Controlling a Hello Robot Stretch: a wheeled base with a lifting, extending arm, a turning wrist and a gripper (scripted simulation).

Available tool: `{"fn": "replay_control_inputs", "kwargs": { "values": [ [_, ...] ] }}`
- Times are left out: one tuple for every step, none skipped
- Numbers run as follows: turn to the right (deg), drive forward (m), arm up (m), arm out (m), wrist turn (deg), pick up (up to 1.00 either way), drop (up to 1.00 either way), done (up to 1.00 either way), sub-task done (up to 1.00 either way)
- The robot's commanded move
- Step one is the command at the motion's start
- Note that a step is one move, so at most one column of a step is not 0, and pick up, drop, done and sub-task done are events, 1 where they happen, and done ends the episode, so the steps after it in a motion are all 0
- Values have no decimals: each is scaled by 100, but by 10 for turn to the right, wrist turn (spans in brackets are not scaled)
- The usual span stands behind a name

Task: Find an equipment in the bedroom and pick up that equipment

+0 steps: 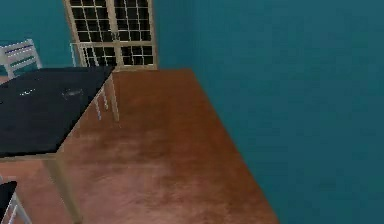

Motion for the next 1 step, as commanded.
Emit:
{"fn": "replay_control_inputs", "kwargs": {
  "values": [
    [0,85,0,0,0,0,0,0,0]
  ]
}}
